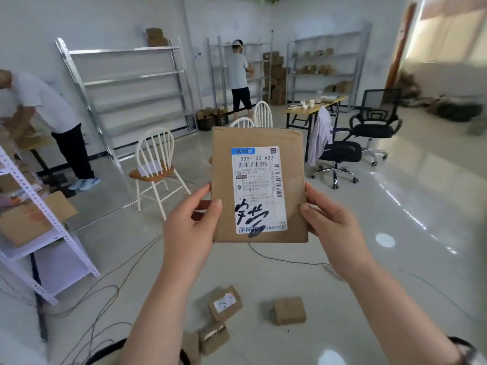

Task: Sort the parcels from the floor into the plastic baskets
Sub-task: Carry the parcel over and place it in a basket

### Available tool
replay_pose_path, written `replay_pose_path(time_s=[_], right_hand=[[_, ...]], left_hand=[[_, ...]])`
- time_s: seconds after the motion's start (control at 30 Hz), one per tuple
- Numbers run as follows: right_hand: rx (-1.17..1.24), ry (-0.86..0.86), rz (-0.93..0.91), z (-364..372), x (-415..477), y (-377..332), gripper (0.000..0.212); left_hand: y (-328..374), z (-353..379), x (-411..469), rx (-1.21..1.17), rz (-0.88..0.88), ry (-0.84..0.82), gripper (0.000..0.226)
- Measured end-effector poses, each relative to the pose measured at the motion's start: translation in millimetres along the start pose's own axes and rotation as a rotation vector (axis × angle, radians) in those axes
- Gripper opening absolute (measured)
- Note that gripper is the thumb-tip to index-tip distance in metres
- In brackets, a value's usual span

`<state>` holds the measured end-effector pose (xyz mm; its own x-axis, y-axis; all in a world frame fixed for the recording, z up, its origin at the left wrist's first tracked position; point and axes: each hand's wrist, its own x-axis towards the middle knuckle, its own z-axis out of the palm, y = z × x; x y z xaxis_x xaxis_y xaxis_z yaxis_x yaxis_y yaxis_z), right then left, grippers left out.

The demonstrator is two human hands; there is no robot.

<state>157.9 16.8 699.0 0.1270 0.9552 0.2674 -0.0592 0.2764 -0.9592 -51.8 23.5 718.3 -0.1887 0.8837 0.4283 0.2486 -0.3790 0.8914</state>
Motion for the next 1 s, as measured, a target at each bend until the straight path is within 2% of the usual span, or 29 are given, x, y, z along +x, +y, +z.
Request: replay_pose_path(time_s=[0.3, 0.43, 0.63, 0.87, 1.0], right_hand=[[-0.130, 0.259, -0.052, -131.4, -50.8, -31.8, 0.047], [-0.221, 0.422, -0.054, -205.5, -89.6, -52.5, 0.059], [-0.301, 0.757, -0.042, -310.0, -172.1, -80.1, 0.043], [-0.387, 1.101, 0.009, -369.2, -287.5, -103.0, 0.047], [-0.342, 1.322, 0.008, -379.7, -338.8, -94.2, 0.045]], left_hand=[[32.4, 126.5, -23.5, -0.143, 0.031, -0.297, 0.031], [55.2, 207.2, -53.0, -0.214, 0.016, -0.452, 0.032], [98.2, 326.0, -126.9, -0.338, 0.049, -0.722, 0.034], [142.3, 414.9, -225.2, -0.423, 0.142, -1.096, 0.034], [153.8, 455.2, -270.6, -0.464, 0.232, -1.276, 0.035]])
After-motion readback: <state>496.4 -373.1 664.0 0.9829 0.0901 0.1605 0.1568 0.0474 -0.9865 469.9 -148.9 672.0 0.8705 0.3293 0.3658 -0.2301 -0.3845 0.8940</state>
